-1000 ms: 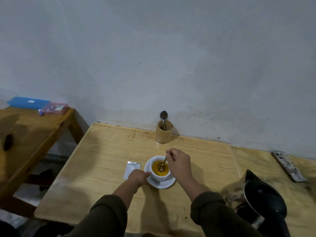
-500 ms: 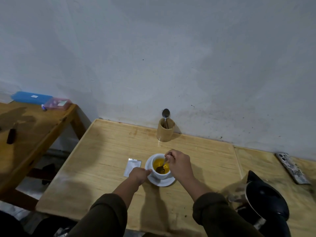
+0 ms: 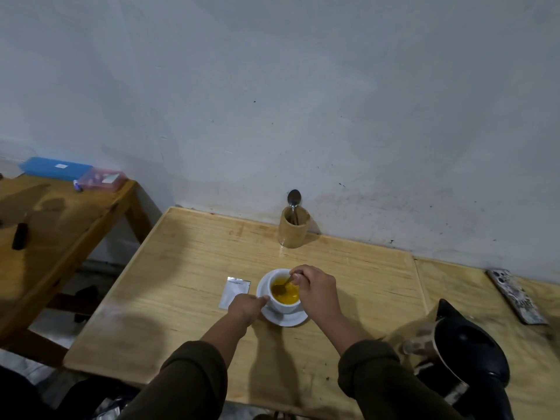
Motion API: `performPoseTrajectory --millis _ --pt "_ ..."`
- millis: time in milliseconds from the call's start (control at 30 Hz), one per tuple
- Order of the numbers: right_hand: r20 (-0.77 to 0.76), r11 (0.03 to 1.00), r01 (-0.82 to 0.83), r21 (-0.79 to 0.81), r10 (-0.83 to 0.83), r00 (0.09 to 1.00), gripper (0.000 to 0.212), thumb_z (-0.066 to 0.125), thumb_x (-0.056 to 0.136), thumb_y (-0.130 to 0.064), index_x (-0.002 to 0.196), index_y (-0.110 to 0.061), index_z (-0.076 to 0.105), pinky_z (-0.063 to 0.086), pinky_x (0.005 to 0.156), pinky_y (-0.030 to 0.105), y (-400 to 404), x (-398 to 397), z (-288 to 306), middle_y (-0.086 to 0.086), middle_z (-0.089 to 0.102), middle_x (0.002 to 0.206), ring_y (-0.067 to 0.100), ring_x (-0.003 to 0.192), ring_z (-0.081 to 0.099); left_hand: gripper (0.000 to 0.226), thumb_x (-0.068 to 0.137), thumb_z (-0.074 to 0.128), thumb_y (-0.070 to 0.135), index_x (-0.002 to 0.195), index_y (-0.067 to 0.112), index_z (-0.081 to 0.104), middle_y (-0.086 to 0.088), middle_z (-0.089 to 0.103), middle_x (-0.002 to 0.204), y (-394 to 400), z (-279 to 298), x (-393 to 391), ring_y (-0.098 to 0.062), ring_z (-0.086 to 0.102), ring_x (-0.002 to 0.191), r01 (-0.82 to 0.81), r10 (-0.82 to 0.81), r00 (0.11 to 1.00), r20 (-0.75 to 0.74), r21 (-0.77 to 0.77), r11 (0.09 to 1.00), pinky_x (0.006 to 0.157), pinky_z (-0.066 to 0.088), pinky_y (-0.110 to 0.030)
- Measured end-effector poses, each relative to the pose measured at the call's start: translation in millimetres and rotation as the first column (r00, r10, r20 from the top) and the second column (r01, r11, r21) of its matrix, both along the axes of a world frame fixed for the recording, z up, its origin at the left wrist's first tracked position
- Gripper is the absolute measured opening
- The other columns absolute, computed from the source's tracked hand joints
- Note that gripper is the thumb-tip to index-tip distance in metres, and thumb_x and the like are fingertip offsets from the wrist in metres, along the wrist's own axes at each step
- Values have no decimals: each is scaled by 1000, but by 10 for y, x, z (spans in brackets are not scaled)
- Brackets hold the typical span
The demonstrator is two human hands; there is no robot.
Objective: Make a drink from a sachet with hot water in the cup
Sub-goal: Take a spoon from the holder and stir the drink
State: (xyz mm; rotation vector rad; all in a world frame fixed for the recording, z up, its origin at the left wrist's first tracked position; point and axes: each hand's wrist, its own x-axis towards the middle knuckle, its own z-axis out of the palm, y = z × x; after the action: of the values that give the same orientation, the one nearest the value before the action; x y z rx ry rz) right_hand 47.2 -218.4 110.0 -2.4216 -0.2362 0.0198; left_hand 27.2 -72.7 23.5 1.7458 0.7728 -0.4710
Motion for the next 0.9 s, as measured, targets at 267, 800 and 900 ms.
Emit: performPoseTrajectory --millis 267,800,900 --pt "20 995 17 -94 -16 1000 19 47 94 -12 97 -10 66 38 67 14 -45 66 -7 6 68 98 9 80 53 33 90 58 37 97 5 65 -13 62 97 -2 7 0 -23 54 88 16 -16 1000 0 15 1000 76 41 -29" --pt "11 998 -35 -43 36 999 17 49 93 -10 94 -10 66 44 72 21 -31 89 0 6 67 96 13 83 57 36 89 60 37 99 2 65 -10 59 95 1 21 6 -22 53 90 11 -11 1000 -3 9 1000 76 41 -29" --pt "43 997 -4 -79 8 999 20 46 94 -11 99 -10 66 36 69 14 -63 106 -31 6 66 100 9 82 51 37 89 60 37 103 3 66 -9 60 97 1 23 10 -22 54 92 14 -14 1000 1 9 1000 77 42 -29"
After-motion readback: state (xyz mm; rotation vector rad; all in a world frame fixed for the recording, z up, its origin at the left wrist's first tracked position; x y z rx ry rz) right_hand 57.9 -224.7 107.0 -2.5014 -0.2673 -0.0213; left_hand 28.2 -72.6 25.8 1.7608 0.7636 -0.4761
